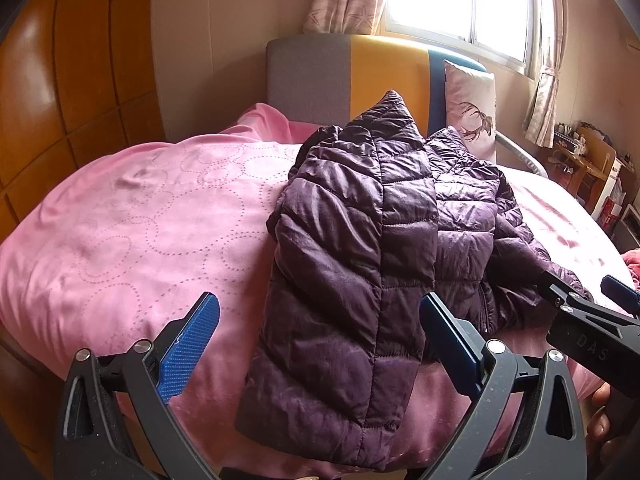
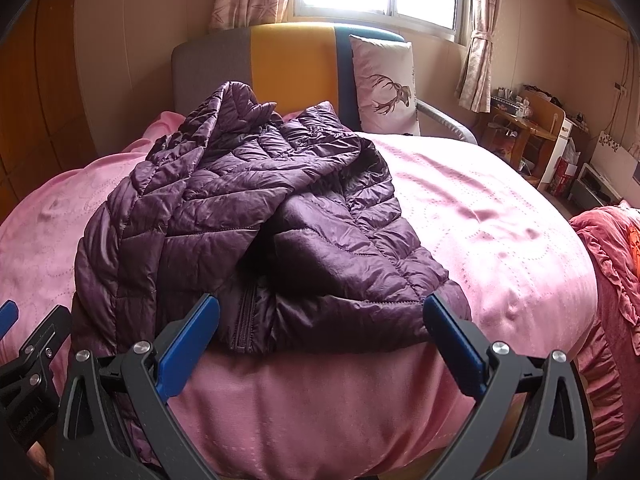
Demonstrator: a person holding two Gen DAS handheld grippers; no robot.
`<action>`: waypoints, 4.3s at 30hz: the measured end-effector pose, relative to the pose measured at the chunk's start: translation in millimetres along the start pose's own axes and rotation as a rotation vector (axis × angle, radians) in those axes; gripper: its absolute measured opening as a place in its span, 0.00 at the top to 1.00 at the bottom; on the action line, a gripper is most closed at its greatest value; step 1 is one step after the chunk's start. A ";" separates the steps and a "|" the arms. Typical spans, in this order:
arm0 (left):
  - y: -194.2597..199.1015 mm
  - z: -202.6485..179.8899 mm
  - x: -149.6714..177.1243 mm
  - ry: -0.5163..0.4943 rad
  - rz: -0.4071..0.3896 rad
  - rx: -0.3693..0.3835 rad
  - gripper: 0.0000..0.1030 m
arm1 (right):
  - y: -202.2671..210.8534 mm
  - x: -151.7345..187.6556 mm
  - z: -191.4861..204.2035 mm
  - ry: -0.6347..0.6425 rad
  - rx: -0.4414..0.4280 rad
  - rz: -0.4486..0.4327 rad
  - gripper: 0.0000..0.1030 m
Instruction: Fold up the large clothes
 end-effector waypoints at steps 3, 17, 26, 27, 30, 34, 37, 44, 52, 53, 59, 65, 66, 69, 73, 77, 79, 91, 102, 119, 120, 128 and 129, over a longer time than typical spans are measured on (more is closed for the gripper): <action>0.0 0.2 -0.1 0.001 0.000 0.001 0.04 | -0.4 0.3 -1.0 -0.001 0.000 0.003 0.02; -1.3 1.7 0.7 0.002 0.007 0.002 0.04 | -1.5 0.6 0.3 0.001 0.000 0.006 0.02; -2.1 1.4 4.4 -0.011 0.019 0.006 0.04 | -1.3 1.5 0.5 0.003 0.000 0.005 0.02; -3.0 1.1 5.6 -0.014 0.024 0.010 0.04 | -1.2 1.5 0.3 0.003 0.000 0.006 0.02; -8.3 -0.5 7.0 -0.029 0.043 0.026 0.04 | -1.9 0.5 -1.9 -0.001 -0.002 0.008 0.02; -22.4 -4.1 15.1 -0.094 0.085 0.060 0.04 | -4.9 -1.3 -8.9 -0.020 -0.031 0.017 0.02; -35.9 -3.6 27.0 -0.121 0.137 0.097 0.04 | -6.5 -3.8 -17.7 -0.045 -0.068 0.014 0.02; -62.9 -4.4 59.6 -0.209 0.252 0.135 0.17 | -19.7 -12.7 -11.2 -0.083 -0.289 0.078 0.44; -54.5 28.7 48.1 -0.088 0.221 0.243 0.71 | -67.3 -14.5 33.5 -0.123 -0.507 0.251 0.49; -51.1 35.8 44.0 -0.052 0.217 0.272 0.74 | -75.5 -16.7 40.7 -0.128 -0.531 0.269 0.53; -33.4 91.1 -7.4 0.164 0.132 0.331 0.76 | -66.9 -45.6 49.9 -0.055 -0.550 0.170 0.93; -34.5 159.9 -76.2 0.282 0.014 0.253 0.76 | -53.9 -86.9 -12.1 -0.044 -0.366 0.008 0.95; -36.6 168.4 -84.3 0.286 0.002 0.227 0.76 | -59.5 -95.2 -30.8 -0.069 -0.322 -0.003 0.95; -54.2 198.6 -109.2 0.320 -0.010 0.146 0.76 | -77.1 -113.3 -80.3 -0.141 -0.211 -0.009 0.95; -80.9 246.3 -135.7 0.425 -0.009 0.050 0.76 | -116.0 -126.9 -140.7 -0.262 -0.100 0.038 0.95; -88.4 273.8 -151.5 0.484 -0.047 -0.055 0.33 | -161.1 -132.6 -199.0 -0.403 -0.019 0.135 0.94; -77.9 277.5 -153.8 0.493 -0.101 -0.084 0.20 | -181.8 -133.5 -224.6 -0.475 0.017 0.182 0.84; -116.0 190.6 -89.9 0.347 0.052 0.401 0.15 | -105.4 -100.0 -248.2 -0.493 -0.037 0.139 0.15; -163.8 130.0 -62.2 0.445 0.175 0.679 0.22 | -142.2 -15.2 -130.6 -0.446 -0.536 0.431 0.33; -77.7 129.3 -132.5 0.422 0.222 0.810 0.95 | -45.8 -90.4 -110.4 -0.261 -0.657 0.136 0.92; -65.8 133.5 -132.2 0.414 0.238 0.800 0.95 | -40.0 -88.1 -114.5 -0.258 -0.661 0.129 0.93; -50.1 156.2 -57.2 0.542 0.468 0.742 0.96 | -55.6 -3.0 -126.2 -0.235 -0.543 0.329 0.93; -53.0 157.9 -44.4 0.561 0.494 0.725 0.96 | -61.1 8.7 -122.3 -0.217 -0.508 0.359 0.93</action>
Point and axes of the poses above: each gripper's, at about its wrist camera, not at the fingertips, and y roughly against the way its jaws point, z to its left, x to its underside, the point moved 2 cm from there along -y, roughly the way its jaws point, and after that the axes turned 11 degrees about x, right-handed, at the moved point
